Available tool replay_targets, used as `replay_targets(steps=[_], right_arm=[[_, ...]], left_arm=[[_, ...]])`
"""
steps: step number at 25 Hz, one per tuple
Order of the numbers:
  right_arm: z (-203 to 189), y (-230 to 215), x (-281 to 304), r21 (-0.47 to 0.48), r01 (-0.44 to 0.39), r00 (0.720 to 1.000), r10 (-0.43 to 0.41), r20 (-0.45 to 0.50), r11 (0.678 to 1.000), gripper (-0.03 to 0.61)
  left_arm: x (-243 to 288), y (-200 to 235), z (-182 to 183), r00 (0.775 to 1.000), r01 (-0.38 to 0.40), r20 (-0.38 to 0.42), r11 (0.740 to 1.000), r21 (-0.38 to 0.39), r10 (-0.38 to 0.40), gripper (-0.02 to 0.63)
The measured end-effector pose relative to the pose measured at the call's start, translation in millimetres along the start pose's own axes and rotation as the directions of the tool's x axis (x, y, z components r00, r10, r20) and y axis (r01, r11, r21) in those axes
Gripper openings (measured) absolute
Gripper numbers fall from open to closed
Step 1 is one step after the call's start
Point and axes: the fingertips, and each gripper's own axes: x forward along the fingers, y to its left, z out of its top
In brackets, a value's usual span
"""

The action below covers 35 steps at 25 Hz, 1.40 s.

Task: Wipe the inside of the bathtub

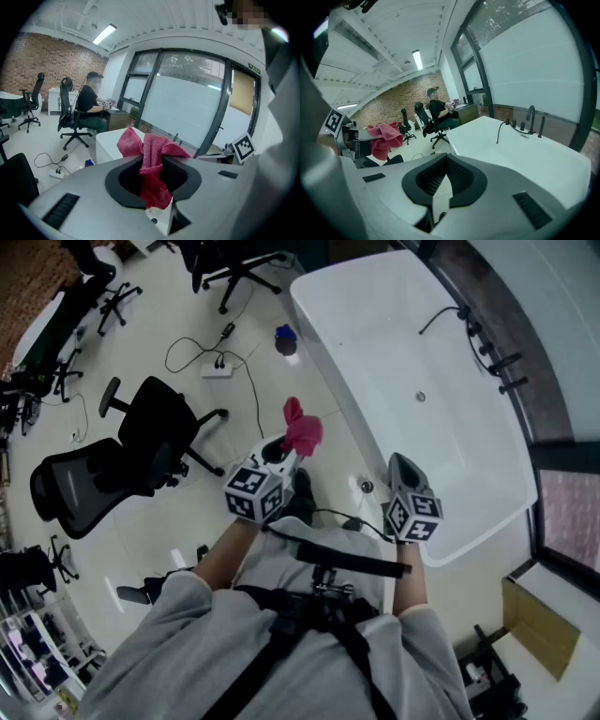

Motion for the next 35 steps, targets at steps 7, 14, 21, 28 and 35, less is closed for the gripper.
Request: replay_targets(steps=[7, 14, 21, 28, 35], right_arm=[[24, 36, 56, -0.010, -0.011, 1.000, 0.010, -0.015, 1.000, 0.009], [39, 57, 106, 0.010, -0.001, 1.000, 0.001, -0.032, 1.000, 0.009], [67, 57, 149, -0.007, 0.005, 1.000, -0.005, -0.029, 1.000, 0.009], [97, 42, 186, -0.010, -0.011, 0.999, 0.011, -0.050, 1.000, 0.009], [140, 2, 255, 0.030, -0.060, 0.998, 0.061, -0.029, 0.998, 0.009]], left_arm=[[14, 58, 29, 1.000, 0.024, -0.013, 0.999, 0.037, -0.023, 0.081], [33, 114, 52, 0.999, 0.044, -0.024, 0.998, 0.040, -0.043, 0.081], [61, 146, 77, 0.998, 0.065, -0.020, 0.997, 0.047, -0.064, 0.081], [107, 150, 92, 0.993, 0.100, -0.060, 0.994, 0.043, -0.097, 0.081], [188, 161, 121, 0.990, 0.104, -0.095, 0.994, 0.030, -0.101, 0.081]])
